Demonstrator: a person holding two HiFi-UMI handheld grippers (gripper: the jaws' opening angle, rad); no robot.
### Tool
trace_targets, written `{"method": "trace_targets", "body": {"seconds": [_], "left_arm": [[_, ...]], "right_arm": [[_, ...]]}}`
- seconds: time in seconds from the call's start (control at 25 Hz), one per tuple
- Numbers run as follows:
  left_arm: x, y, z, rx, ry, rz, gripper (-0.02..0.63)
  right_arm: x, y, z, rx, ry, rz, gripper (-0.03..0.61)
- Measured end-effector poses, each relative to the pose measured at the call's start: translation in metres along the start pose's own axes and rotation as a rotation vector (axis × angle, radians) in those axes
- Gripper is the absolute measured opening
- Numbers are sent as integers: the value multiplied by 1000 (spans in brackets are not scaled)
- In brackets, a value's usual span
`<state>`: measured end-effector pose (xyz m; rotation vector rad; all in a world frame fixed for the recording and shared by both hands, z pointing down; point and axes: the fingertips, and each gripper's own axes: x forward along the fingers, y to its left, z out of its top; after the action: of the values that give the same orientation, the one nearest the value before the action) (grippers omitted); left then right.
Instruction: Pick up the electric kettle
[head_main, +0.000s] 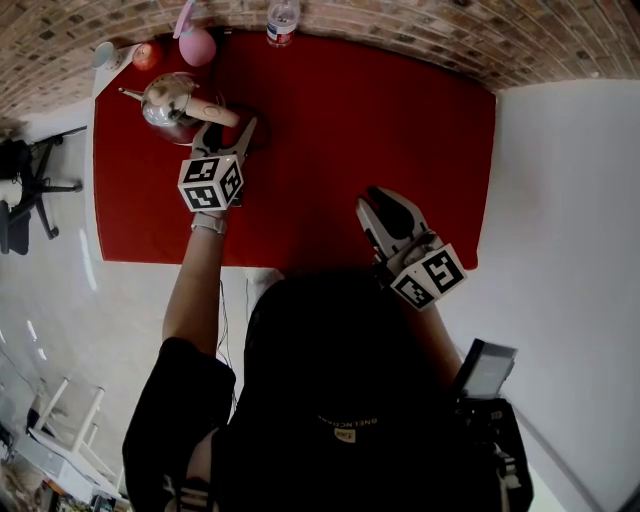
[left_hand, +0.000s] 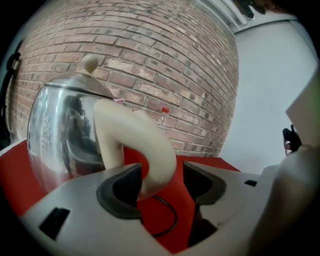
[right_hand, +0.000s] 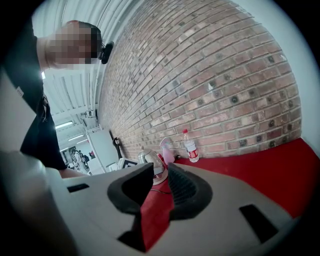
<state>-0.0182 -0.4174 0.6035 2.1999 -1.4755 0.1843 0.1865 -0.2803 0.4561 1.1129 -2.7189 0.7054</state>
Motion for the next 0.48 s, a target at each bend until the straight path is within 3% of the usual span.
{"method": "trace_targets", "body": {"seconds": [0.48], "left_arm": [[16, 2, 14, -43, -53, 134, 265]], "right_arm": [[5, -10, 3, 1, -1, 30, 83]]}}
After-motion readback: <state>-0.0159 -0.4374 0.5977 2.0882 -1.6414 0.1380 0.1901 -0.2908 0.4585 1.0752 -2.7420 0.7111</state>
